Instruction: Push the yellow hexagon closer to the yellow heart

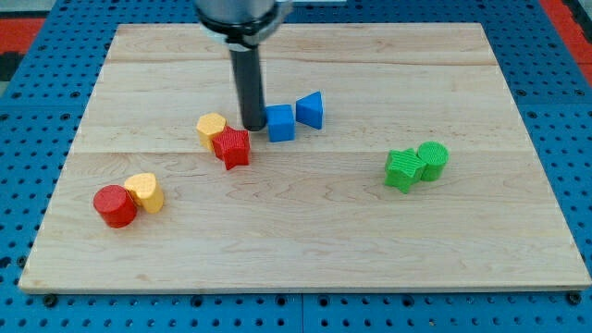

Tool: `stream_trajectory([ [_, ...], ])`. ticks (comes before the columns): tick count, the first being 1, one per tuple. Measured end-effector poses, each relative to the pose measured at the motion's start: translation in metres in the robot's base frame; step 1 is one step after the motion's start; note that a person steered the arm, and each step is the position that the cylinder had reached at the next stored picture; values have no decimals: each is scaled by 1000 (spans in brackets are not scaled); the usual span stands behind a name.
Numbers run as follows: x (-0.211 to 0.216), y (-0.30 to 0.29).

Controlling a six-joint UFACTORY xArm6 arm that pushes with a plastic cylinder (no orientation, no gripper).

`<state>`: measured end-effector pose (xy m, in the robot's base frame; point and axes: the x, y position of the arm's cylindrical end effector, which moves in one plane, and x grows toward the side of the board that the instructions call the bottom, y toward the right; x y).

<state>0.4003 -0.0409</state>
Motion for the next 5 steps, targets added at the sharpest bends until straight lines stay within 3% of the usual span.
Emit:
stream_trajectory([
  [1,0,20],
  [4,14,-79],
  [5,43,-85],
])
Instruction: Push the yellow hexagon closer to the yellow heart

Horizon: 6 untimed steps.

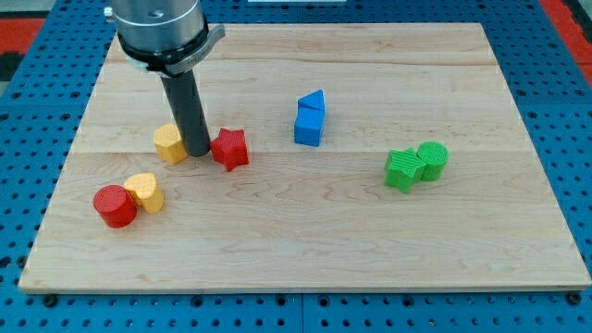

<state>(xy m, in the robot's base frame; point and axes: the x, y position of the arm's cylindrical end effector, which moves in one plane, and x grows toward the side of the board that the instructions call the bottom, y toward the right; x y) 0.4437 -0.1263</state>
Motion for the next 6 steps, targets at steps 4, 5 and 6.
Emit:
stream_trajectory([
  [4,26,-67],
  [5,40,-67],
  [6,58,-64],
])
